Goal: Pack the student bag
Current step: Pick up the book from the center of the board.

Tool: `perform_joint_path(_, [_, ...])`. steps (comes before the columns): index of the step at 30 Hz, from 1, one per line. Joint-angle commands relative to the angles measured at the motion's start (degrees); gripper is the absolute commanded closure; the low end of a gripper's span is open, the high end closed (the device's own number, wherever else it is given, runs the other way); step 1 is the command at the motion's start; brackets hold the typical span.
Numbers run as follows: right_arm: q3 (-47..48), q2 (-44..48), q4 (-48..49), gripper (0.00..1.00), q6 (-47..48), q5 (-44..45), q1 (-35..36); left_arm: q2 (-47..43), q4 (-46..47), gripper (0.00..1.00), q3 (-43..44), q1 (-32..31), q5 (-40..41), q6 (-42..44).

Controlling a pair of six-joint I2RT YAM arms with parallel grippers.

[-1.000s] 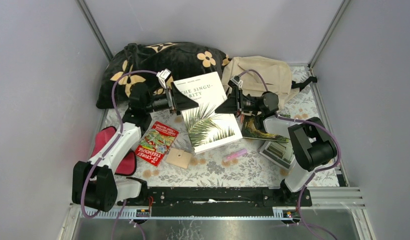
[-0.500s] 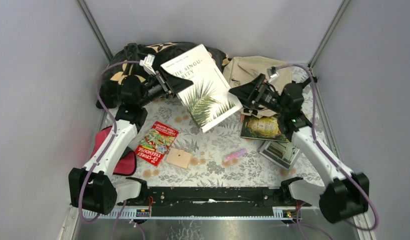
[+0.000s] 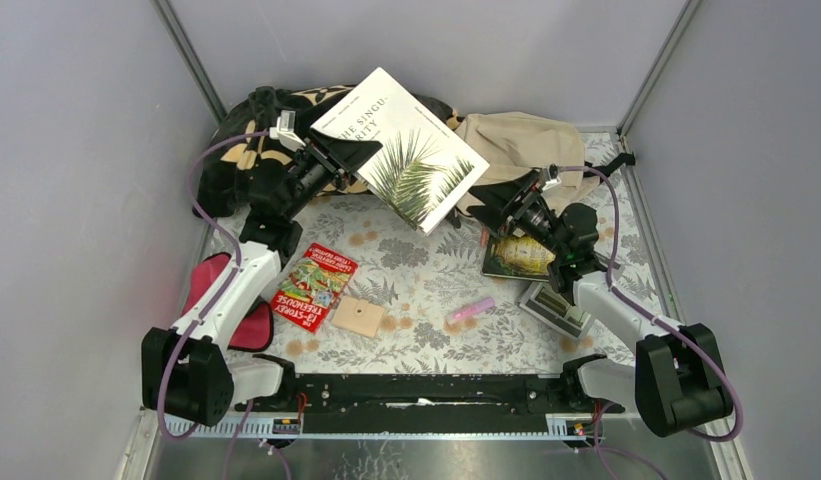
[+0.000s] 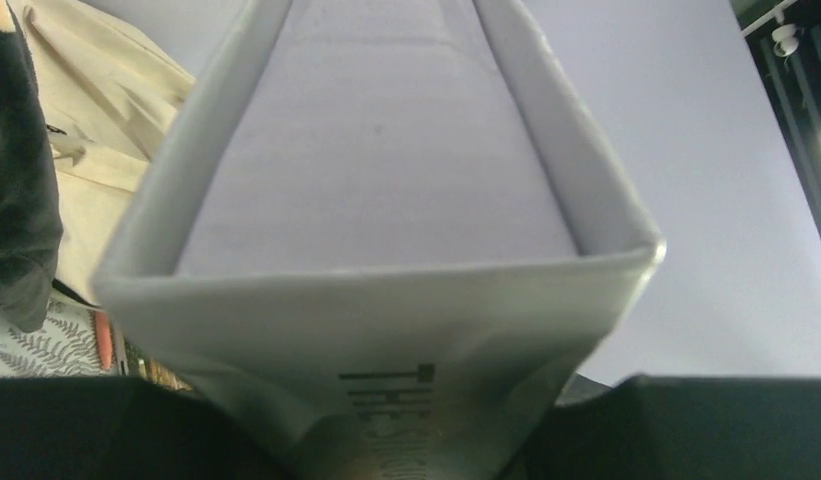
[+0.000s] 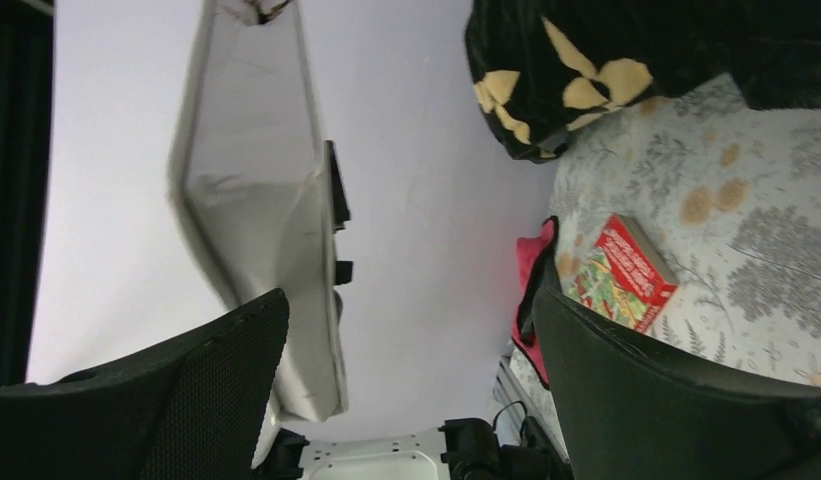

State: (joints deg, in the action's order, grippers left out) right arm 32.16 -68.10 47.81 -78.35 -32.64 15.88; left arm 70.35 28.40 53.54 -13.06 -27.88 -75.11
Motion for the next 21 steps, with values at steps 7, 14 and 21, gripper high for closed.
perform_joint_path(7, [3.3, -0.13, 16.16, 0.0, -3.17, -2.34, 1.93, 0.61, 7.16, 0.72, -1.07, -1.18, 2.84, -1.13])
perform_joint_path(14, [3.27, -1.88, 22.21, 0.0, -5.2, -3.03, 2.56, 1.54, 7.74, 0.72, -1.02, -1.18, 1.88, -2.1])
perform_joint_path(21, [3.89, -2.72, 26.27, 0.0, -6.05, -4.63, 3.43, 2.61, 14.15, 0.73, -3.91, 0.04, 2.53, -7.82])
